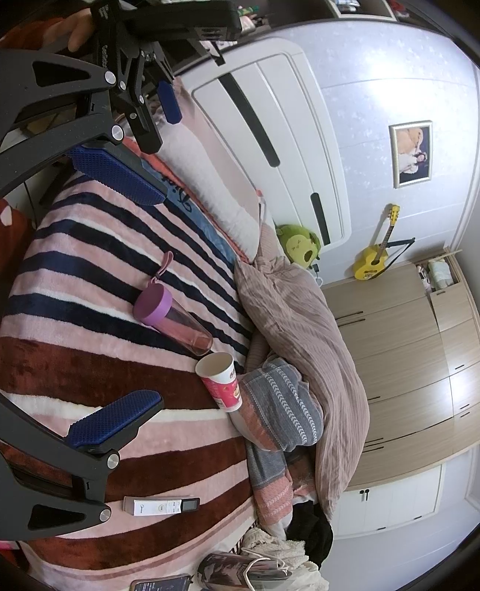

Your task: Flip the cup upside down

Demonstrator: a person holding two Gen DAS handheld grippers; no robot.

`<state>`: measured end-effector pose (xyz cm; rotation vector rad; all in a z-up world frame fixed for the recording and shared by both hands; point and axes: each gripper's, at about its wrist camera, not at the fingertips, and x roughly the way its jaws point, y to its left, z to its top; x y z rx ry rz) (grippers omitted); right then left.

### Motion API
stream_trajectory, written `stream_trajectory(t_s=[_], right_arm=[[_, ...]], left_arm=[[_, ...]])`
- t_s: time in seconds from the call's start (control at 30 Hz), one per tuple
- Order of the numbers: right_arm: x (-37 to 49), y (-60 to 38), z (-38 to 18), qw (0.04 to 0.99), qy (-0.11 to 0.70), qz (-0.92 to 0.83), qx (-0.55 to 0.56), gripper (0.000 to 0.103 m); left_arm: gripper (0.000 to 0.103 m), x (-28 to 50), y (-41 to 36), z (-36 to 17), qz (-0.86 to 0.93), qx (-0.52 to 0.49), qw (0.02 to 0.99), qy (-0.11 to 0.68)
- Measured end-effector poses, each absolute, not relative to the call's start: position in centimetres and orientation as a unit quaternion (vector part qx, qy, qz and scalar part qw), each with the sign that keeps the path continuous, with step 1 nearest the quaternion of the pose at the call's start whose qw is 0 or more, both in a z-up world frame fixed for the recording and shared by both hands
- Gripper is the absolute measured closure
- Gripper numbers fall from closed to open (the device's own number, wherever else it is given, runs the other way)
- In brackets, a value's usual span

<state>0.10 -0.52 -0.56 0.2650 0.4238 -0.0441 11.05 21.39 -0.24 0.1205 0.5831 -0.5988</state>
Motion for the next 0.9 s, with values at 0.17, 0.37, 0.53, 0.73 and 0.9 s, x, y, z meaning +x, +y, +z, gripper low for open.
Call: stream_trajectory(t_s=[0.17, 0.37, 0.53, 0.73, 0.9], right_arm=[[0.1, -0.6, -0.6, 0.968, 0.212, -0.023, 0.132, 0.002], [0.2, -0.1, -0.7, 0.968, 0.213, -0.024, 0.132, 0.002], [0.2, -0.1, -0.7, 0.968, 0.213, -0.024, 0.133, 0.002], [1.0, -0.6, -1.1, 0.965, 0.221, -0.025, 0.139, 0.002], [2.8, -2.5, -1.8, 0.963, 0.225, -0.036, 0.144, 0.002]], left_arm=[[0.001, 11.0, 21.4, -0.3, -0.29, 0.059, 0.912, 0.283], [0.001, 11.1, 21.4, -0.2, -0.29, 0.059, 0.912, 0.284], [0.001, 11.3, 21.1, -0.6, -0.291, 0.059, 0.911, 0.287], [0.001, 13.0, 19.9, -1.8, -0.291, 0.062, 0.906, 0.302], [0.001, 15.8, 18.3, -3.4, -0.298, 0.057, 0.895, 0.326]])
